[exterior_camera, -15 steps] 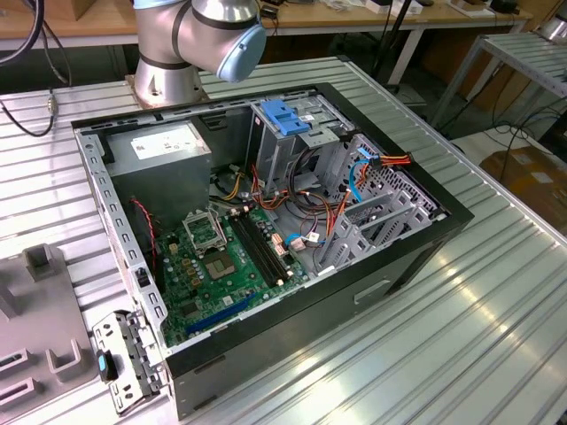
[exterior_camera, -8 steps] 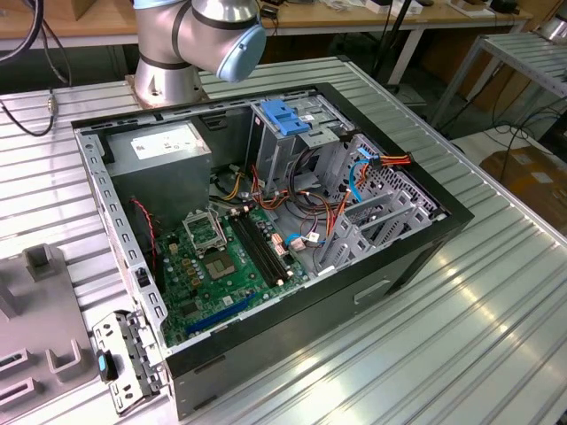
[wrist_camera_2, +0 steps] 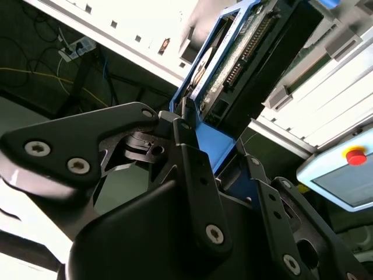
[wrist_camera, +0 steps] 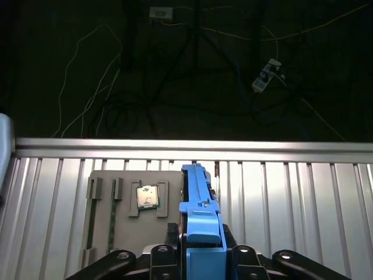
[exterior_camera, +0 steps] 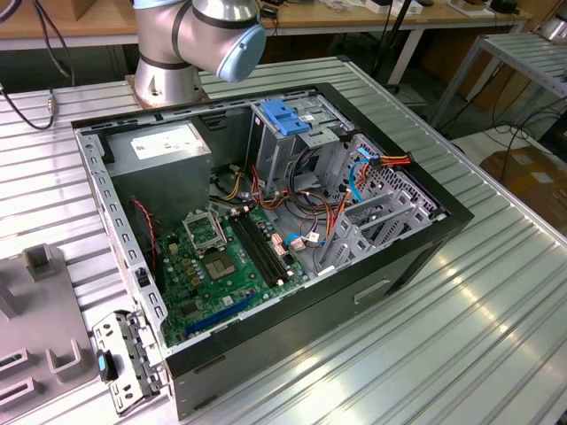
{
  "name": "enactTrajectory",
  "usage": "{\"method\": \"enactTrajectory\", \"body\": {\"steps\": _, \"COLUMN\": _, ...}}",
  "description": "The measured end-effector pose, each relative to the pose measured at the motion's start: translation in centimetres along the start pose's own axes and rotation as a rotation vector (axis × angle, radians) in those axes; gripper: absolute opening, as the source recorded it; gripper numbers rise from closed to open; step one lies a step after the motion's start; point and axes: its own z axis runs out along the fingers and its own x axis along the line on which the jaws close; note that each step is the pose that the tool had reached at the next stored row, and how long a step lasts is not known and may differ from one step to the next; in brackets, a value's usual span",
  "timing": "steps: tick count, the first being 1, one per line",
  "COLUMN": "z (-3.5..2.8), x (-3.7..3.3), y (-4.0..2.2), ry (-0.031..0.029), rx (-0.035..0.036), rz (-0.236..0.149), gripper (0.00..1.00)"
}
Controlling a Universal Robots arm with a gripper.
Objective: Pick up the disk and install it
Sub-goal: 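Pick up the disk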
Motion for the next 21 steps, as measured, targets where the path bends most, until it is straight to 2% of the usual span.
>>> {"method": "enactTrajectory", "body": {"steps": 2, "z": -0.4, "x": -0.01, "y": 0.18, "ry": 0.0016, "rx": 0.0053, "rz": 0.001, "gripper": 0.37}}
{"method": "enactTrajectory", "body": {"steps": 4, "z": -0.65, "x": -0.01, "y": 0.39, "ry": 0.0041, "rx": 0.0177, "rz": 0.002, "gripper": 0.37}}
{"method": "enactTrajectory", "body": {"steps": 6, "z": -0.82, "x": -0.02, "y": 0.72, "ry": 0.0105, "rx": 0.0443, "rz": 0.006, "gripper": 0.37}}
{"method": "enactTrajectory", "body": {"steps": 8, "z": -0.81, "x": -0.02, "y": 0.89, "ry": 0.017, "rx": 0.0641, "rz": 0.009, "gripper": 0.37}}
{"method": "enactTrajectory", "body": {"steps": 10, "z": -0.76, "x": -0.03, "y": 1.07, "ry": 0.0217, "rx": 0.0809, "rz": 0.011, "gripper": 0.37}}
{"method": "enactTrajectory", "body": {"steps": 13, "z": -0.68, "x": -0.04, "y": 1.36, "ry": 0.0272, "rx": 0.1023, "rz": 0.014, "gripper": 0.37}}
{"method": "enactTrajectory", "body": {"steps": 15, "z": -0.59, "x": -0.04, "y": 1.63, "ry": 0.0314, "rx": 0.1195, "rz": 0.016, "gripper": 0.37}}
{"method": "enactTrajectory", "body": {"steps": 16, "z": -0.52, "x": -0.05, "y": 1.88, "ry": 0.0332, "rx": 0.132, "rz": 0.017, "gripper": 0.37}}
{"method": "enactTrajectory", "body": {"steps": 17, "z": -0.45, "x": -0.05, "y": 2.1, "ry": 0.0341, "rx": 0.1413, "rz": 0.018, "gripper": 0.37}}
{"method": "enactTrajectory", "body": {"steps": 19, "z": -0.4, "x": -0.06, "y": 2.29, "ry": 0.0344, "rx": 0.1531, "rz": 0.019, "gripper": 0.37}}
{"method": "enactTrajectory", "body": {"steps": 21, "z": -0.4, "x": -0.05, "y": 2.28, "ry": 0.0344, "rx": 0.1552, "rz": 0.019, "gripper": 0.37}}
